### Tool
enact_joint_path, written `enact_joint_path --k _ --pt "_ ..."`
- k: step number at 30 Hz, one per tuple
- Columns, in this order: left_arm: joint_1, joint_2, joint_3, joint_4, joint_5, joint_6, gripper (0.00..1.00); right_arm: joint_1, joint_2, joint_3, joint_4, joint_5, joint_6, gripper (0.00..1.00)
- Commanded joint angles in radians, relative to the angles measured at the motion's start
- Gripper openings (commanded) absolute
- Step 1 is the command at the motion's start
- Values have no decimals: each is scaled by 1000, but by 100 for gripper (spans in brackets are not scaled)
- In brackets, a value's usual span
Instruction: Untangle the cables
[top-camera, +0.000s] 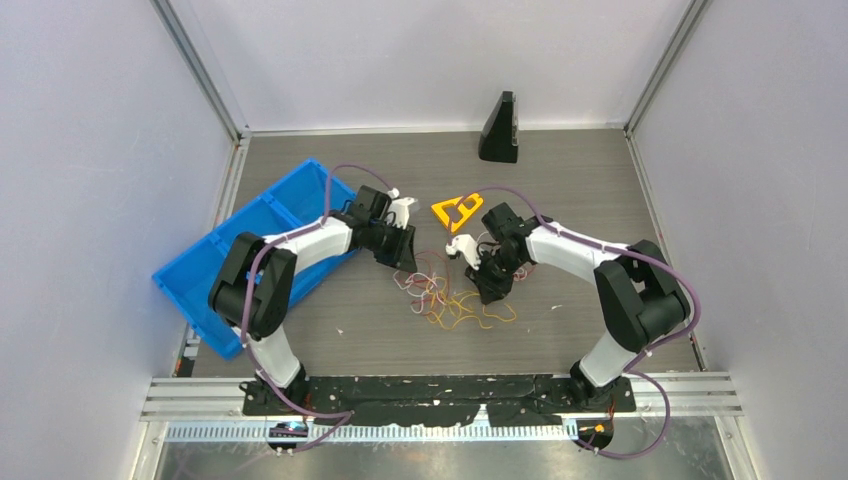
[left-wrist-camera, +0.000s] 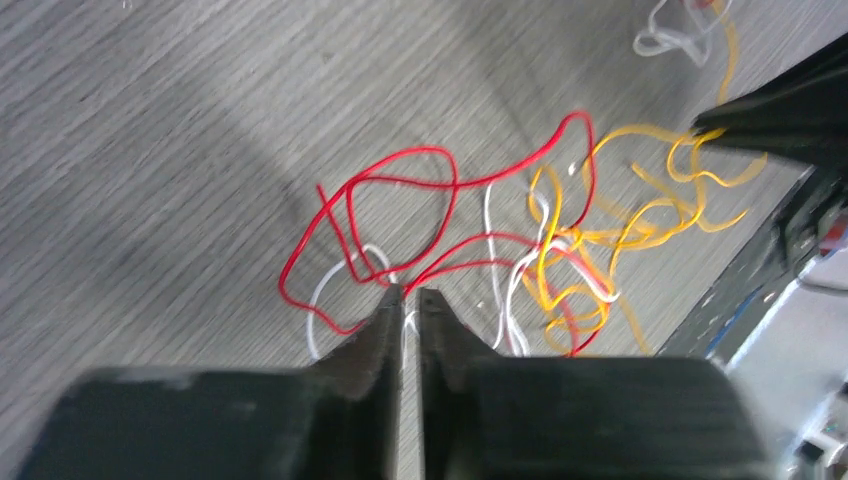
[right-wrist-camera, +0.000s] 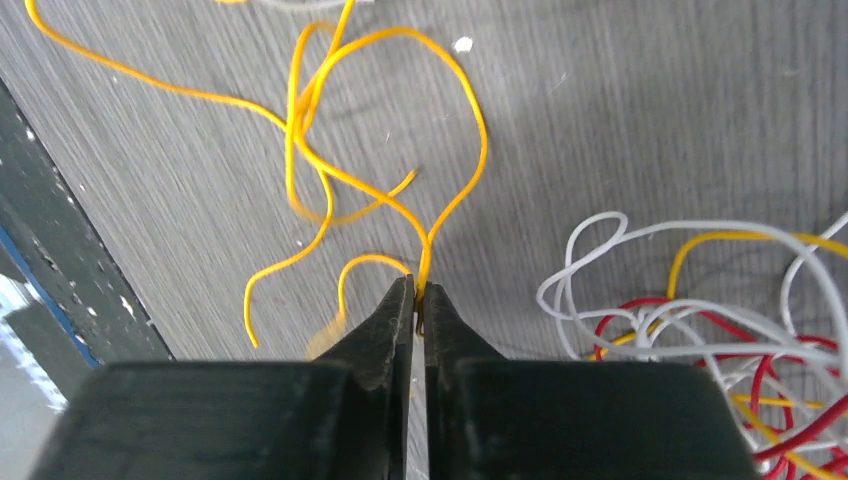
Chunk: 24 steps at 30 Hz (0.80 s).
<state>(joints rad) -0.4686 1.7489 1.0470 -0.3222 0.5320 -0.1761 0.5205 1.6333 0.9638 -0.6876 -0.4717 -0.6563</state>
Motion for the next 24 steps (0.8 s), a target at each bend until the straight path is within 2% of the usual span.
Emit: enact_joint_path --k 1,5,6,7,8,9,10,11,14,19,22,24 --pt "43 -93 31 -81 22 100 0 -34 -123 -27 -95 41 -97 6" --pt "105 -237 -58 -45 77 165 0 -122 -243 -14 -186 -5 -103 7" --pt "102 -259 -69 -48 117 213 0 -135 -245 12 -221 -21 -103 23" --pt "92 -277 -72 -52 140 237 5 -160 -243 29 -239 -30 -99 36" --pt "79 -291 -73 -48 165 248 26 -172 -240 62 -269 -54 -92 59" --pt "69 -297 -73 -30 189 245 45 -200 -232 81 -278 -67 -76 65" --pt "49 -304 -70 9 189 219 56 -227 -228 113 -284 -93 -48 71" --pt "35 -303 -67 32 175 194 60 -241 -215 138 -280 -112 -30 72" --pt "-3 -266 -40 146 143 118 62 -296 -175 164 -177 -75 102 71" --pt "-39 -153 47 240 115 5 64 -302 -48 164 52 84 240 71" --pt "-50 -91 85 266 113 -52 66 -292 84 209 90 99 286 70" --pt "-56 -56 96 286 113 -90 67 -285 149 249 97 79 305 65"
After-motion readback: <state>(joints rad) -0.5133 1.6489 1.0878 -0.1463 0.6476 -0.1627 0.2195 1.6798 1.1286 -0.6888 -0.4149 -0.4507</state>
